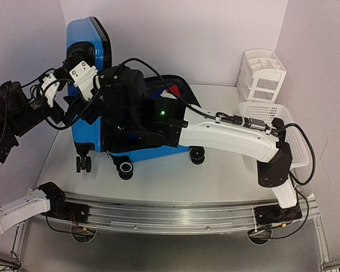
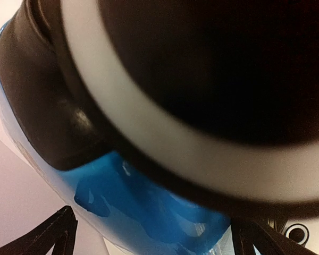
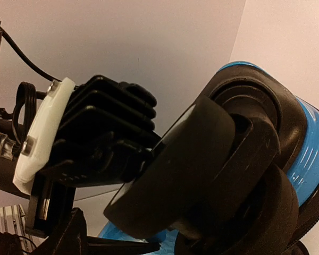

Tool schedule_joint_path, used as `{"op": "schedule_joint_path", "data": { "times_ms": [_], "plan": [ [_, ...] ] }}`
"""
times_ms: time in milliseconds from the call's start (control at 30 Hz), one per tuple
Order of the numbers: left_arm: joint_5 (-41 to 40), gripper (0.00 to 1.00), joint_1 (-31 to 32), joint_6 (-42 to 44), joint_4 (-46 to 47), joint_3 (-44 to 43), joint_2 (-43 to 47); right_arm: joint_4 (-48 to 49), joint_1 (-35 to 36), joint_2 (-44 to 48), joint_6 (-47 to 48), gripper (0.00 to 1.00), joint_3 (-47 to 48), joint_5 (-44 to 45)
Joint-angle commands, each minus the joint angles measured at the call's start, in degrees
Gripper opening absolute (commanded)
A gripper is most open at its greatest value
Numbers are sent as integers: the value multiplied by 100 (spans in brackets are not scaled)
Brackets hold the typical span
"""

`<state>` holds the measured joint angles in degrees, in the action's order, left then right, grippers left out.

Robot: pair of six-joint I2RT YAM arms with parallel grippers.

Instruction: Open, take out, and arrange the luggage

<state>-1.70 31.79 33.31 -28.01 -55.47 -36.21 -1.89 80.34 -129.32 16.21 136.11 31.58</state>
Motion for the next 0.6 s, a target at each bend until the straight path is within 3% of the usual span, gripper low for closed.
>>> {"op": "schedule_joint_path", "data": {
  "times_ms": [0,267,567],
  "plan": [
    [-875,100,-86,59,484,281,-28,-226,349,168,351,66,-201,-633],
    [-1897,100,-86,8,1230,634,-243,-224,300,551,450,71,-660,-552],
    [-2644,100,-92,53,1514,751,-418,-691,-177,1074,-691,71,-1280,-1241]
  ]
}}
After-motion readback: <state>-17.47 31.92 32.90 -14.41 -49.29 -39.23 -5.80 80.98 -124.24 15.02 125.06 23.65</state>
